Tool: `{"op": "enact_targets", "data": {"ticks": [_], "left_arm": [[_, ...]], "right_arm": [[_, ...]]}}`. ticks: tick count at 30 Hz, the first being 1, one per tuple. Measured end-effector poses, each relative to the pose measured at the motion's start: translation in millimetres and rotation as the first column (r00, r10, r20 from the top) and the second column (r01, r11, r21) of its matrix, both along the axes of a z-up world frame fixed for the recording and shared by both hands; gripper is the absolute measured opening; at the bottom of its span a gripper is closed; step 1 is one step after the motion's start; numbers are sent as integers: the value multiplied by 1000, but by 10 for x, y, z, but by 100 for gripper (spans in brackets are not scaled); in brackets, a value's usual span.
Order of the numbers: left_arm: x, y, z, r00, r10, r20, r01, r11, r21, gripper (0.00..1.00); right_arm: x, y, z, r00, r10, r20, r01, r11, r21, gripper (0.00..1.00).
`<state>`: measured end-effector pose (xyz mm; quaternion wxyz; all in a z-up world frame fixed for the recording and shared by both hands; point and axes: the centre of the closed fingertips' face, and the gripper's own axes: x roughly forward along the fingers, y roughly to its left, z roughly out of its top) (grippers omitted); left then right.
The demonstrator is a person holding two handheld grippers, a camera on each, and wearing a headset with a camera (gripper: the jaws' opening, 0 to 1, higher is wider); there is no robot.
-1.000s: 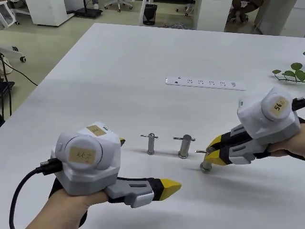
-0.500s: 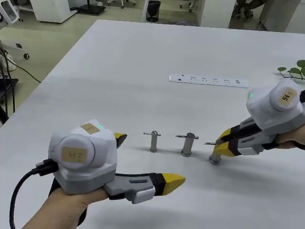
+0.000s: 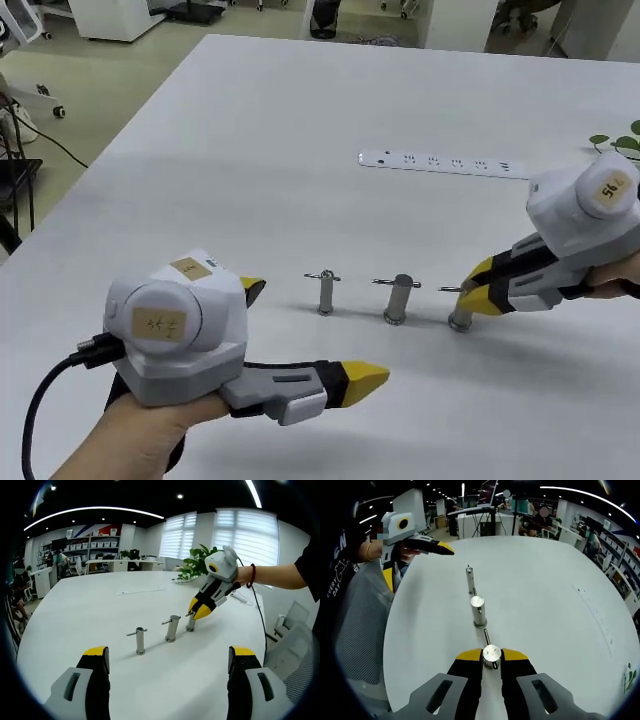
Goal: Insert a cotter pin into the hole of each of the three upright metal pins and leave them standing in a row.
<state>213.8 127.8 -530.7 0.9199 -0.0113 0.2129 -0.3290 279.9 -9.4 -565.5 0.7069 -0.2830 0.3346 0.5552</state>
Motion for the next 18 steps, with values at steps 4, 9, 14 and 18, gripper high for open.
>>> {"op": "enact_targets", "data": {"ticks": [4,9,14,18], "left_arm": [[1,6,-10,1000,2,-3,-2,1000,2,99],[10,1,-2,1000,5,0,-5,1000,-7,99],[25,4,16,1000,13,9,-13,1000,-22,99],[18,7,-19,1000,10,-1,-10,1000,-11,99]], "right_arm": [[9,-3,-4,1000,14,-4,-14,1000,1,8],[23,-10,-10,999,31,-9,-31,1000,-3,8],[37,-25,-16,999,38,-20,-38,999,3,9],[34,-19,-16,998,53,-18,-52,999,4,9]]}}
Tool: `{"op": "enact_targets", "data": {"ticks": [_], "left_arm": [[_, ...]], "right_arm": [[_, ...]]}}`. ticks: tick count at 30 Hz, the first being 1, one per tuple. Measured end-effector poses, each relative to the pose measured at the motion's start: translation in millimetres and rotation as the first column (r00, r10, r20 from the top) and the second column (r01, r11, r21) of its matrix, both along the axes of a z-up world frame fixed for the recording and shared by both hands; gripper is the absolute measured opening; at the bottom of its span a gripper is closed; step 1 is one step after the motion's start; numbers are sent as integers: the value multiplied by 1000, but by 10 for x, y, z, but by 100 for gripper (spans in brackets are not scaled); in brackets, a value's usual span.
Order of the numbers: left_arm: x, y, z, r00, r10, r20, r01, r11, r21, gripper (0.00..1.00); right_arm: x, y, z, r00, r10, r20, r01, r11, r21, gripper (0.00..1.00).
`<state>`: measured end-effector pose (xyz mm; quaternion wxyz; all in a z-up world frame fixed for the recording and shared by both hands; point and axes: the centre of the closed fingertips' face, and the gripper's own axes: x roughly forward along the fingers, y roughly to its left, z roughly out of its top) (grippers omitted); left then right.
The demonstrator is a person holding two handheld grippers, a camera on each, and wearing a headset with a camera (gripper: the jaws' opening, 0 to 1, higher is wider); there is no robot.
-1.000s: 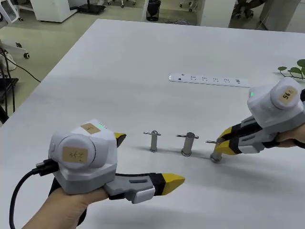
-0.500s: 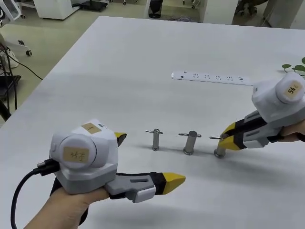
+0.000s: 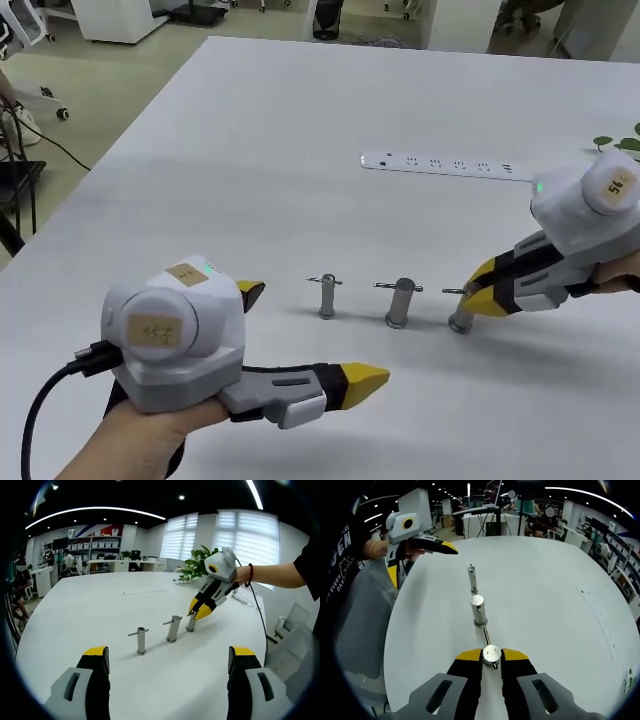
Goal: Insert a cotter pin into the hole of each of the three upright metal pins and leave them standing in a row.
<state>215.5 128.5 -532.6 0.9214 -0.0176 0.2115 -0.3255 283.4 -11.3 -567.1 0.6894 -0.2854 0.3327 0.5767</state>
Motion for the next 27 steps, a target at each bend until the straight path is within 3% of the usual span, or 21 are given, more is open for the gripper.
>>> {"op": "enact_targets", "data": {"ticks": [9,15,19,22,25,27], "left_arm": [[6,1,-13,1000,-1,-4,1,1000,8,99],[25,25,24,1000,15,3,-15,1000,1,99],[58,55,96,999,38,19,-37,999,-19,99],[91,89,137,998,63,31,-62,998,-24,99],[96,93,151,998,65,27,-64,998,-29,99],[111,122,162,996,82,28,-81,996,-27,99]], "right_arm": [[33,20,66,999,0,41,-1,1000,13,14],[-7,11,151,996,-52,66,50,998,37,21],[-33,27,250,990,-124,70,118,989,83,29],[-24,21,304,978,-184,101,174,979,106,29],[-79,25,323,966,-240,97,227,965,128,32],[-118,33,353,949,-303,82,288,944,162,36]]}}
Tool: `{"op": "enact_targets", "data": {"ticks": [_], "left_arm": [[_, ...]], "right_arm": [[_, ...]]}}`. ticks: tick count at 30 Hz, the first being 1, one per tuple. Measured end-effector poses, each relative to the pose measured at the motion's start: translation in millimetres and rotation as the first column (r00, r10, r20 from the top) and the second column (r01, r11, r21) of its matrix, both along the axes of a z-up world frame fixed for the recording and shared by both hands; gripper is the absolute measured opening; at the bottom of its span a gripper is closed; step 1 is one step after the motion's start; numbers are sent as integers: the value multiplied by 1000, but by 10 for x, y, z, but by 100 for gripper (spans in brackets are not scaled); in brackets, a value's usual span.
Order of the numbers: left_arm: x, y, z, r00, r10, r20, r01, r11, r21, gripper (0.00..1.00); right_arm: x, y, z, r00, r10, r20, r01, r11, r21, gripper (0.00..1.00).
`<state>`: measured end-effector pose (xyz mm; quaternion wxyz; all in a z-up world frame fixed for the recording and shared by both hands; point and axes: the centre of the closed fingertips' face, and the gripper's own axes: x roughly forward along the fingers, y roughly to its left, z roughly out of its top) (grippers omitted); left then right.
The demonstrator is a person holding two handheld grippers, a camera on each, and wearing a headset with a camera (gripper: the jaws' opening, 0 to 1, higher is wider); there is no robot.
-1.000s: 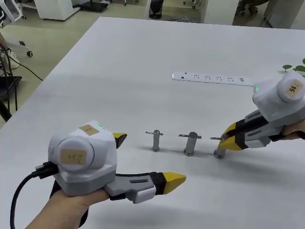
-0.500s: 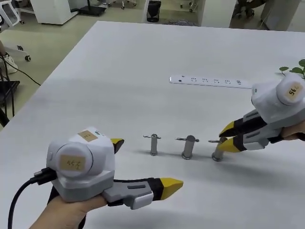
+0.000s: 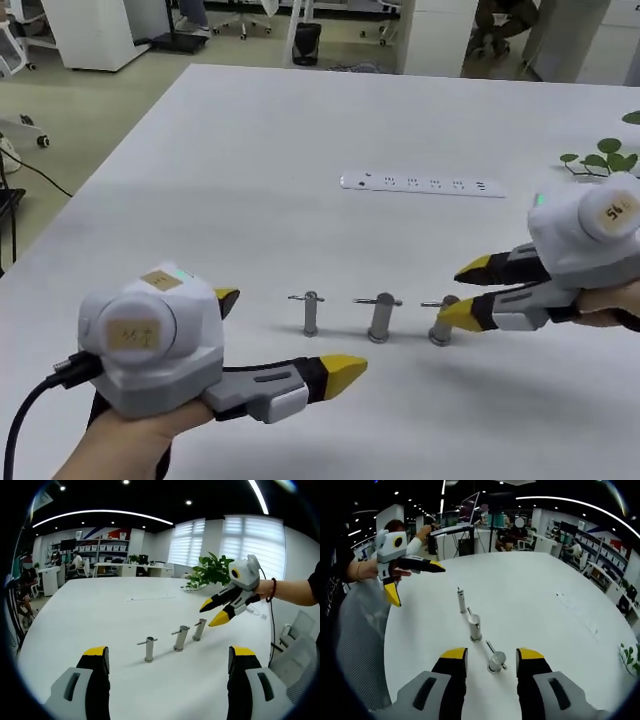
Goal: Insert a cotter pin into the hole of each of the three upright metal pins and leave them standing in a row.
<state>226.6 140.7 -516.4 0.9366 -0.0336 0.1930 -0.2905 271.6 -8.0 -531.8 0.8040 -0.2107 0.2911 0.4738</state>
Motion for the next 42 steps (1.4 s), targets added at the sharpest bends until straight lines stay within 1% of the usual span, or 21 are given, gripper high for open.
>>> {"op": "enact_targets", "data": {"ticks": [2,4,6,7,8,10,12,13,15,17,19,20,22,24,25,29,30,31,33,37,42], "left_arm": [[7,21,15,1000,11,1,-11,1000,-3,99],[16,38,43,1000,24,6,-24,1000,-17,99],[24,50,71,999,38,13,-38,999,-26,99],[27,58,82,999,43,16,-42,999,-27,99],[30,65,92,999,47,18,-46,998,-33,99],[35,85,112,998,61,23,-60,997,-40,99],[33,93,137,997,69,31,-67,997,-44,99],[32,101,151,996,76,38,-75,996,-40,99],[41,129,147,995,92,40,-91,995,-30,99],[33,138,146,995,94,43,-93,995,-19,99],[26,148,148,994,97,46,-97,995,-9,99],[26,153,151,994,97,49,-97,995,-5,99],[17,158,157,994,98,52,-98,995,5,99],[9,166,156,994,101,51,-102,995,9,99],[7,168,156,993,102,50,-103,995,8,99],[-15,184,119,993,113,32,-113,994,9,99],[-20,189,108,993,115,26,-115,993,10,99],[-21,196,103,992,122,22,-122,992,8,99],[-29,207,88,992,128,15,-128,992,6,99],[-51,223,66,991,133,8,-134,991,8,99],[-69,235,41,991,132,2,-132,991,18,99]], "right_arm": [[-32,9,18,999,-33,-2,33,999,23,41],[-92,8,17,999,-50,-1,50,999,21,45],[-118,4,23,997,-70,17,69,997,19,50],[-116,-8,41,995,-83,48,82,996,18,52],[-124,-11,44,994,-94,55,93,995,20,54],[-168,-25,28,992,-122,42,121,992,20,57],[-179,-33,44,985,-166,47,163,985,50,61],[-186,-38,47,980,-195,41,192,979,70,63],[-203,-59,30,975,-221,29,218,973,76,66],[-179,-115,4,957,-288,23,285,955,87,68],[-192,-134,-35,949,-313,19,310,946,98,70],[-201,-148,-54,941,-337,12,334,937,107,70],[-226,-147,-71,935,-354,-5,351,927,128,71],[-266,-151,-75,923,-385,-26,384,909,160,72],[-287,-146,-71,920,-390,-31,389,905,169,73],[-325,-170,-72,907,-421,-26,418,889,188,75],[-325,-178,-77,905,-424,-18,420,889,183,75],[-330,-209,-93,905,-426,11,419,894,160,75],[-352,-217,-98,902,-432,28,423,893,156,75],[-386,-201,-117,898,-439,7,432,886,171,75],[-416,-162,-117,899,-439,1,431,884,180,74]]}}
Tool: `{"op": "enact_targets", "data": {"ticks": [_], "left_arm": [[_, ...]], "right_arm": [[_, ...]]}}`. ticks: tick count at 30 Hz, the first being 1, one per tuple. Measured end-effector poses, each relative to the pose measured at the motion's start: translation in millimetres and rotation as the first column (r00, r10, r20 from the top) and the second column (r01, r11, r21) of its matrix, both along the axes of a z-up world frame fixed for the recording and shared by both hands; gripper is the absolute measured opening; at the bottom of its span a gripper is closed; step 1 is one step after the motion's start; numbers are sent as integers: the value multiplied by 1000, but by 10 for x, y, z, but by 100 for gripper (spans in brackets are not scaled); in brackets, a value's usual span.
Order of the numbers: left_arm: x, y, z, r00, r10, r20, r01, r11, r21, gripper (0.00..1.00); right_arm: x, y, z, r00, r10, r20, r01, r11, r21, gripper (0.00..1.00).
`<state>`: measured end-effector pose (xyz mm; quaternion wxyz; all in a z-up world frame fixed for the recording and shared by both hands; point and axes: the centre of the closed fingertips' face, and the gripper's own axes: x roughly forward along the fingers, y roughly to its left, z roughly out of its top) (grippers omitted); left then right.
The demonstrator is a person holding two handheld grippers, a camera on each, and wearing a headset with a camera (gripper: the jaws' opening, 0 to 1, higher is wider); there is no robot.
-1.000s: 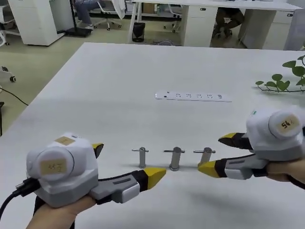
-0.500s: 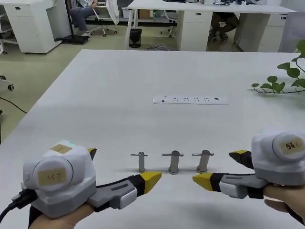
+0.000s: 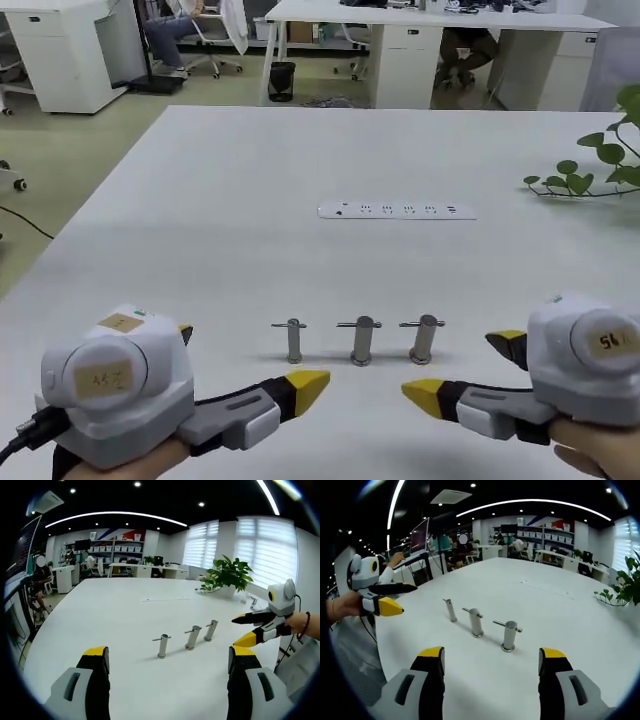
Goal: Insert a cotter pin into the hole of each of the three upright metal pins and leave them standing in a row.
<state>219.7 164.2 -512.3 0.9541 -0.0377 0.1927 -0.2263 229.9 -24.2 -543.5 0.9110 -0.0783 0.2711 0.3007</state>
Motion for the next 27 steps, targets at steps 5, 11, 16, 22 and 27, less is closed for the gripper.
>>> {"op": "enact_targets", "data": {"ticks": [5,11,16,22,27], "left_arm": [[-12,7,-17,1000,2,-9,-2,1000,5,97],[-21,-1,-28,1000,-4,-13,4,1000,3,96],[-32,-5,-39,1000,-14,-16,15,1000,13,97],[-35,-5,-28,1000,-12,-17,12,1000,4,96],[-34,-6,-21,1000,-13,-17,13,1000,9,96]], "right_arm": [[-12,34,-4,1000,7,-2,-7,1000,3,74],[-13,25,-6,1000,-3,-5,3,1000,11,72],[-37,11,-6,1000,-4,-7,4,1000,10,72],[-59,-21,8,1000,-13,-5,13,1000,17,72],[-70,-39,7,1000,-13,-3,13,1000,20,71]]}}
